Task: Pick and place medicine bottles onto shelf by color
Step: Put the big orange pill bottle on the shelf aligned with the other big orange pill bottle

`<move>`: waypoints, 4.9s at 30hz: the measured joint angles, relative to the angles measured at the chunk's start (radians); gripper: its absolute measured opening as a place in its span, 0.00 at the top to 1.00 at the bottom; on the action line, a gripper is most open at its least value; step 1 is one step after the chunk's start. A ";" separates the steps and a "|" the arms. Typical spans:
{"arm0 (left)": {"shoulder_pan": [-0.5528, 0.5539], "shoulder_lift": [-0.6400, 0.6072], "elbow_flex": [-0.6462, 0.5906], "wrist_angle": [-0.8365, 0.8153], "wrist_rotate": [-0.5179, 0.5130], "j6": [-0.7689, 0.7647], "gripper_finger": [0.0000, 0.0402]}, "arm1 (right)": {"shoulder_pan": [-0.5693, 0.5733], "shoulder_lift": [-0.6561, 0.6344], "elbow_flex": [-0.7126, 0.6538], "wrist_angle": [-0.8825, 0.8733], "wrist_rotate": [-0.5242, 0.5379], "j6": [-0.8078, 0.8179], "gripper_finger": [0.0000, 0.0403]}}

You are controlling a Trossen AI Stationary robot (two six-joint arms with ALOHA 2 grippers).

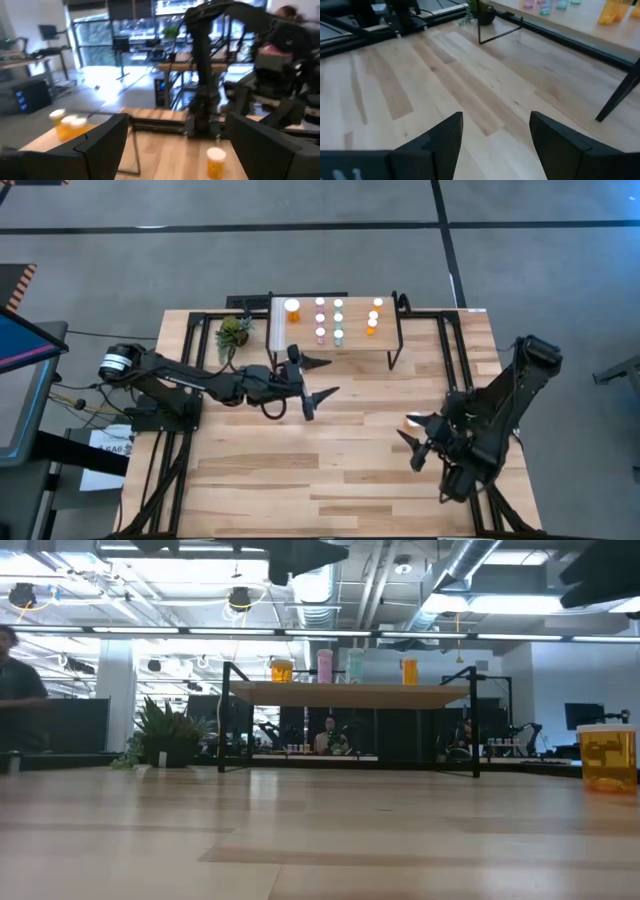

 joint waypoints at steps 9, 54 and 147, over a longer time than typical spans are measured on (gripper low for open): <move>0.019 0.013 0.000 0.036 0.092 0.014 0.20 | 0.143 0.031 -0.018 -0.119 -0.002 0.322 0.37; 0.084 -0.121 -0.257 0.245 0.141 0.072 0.41 | 0.133 0.059 -0.272 0.116 -0.480 0.609 0.37; -0.009 0.295 0.160 -0.106 0.279 -0.023 0.19 | -0.432 0.058 -0.246 0.942 -0.213 -0.915 0.49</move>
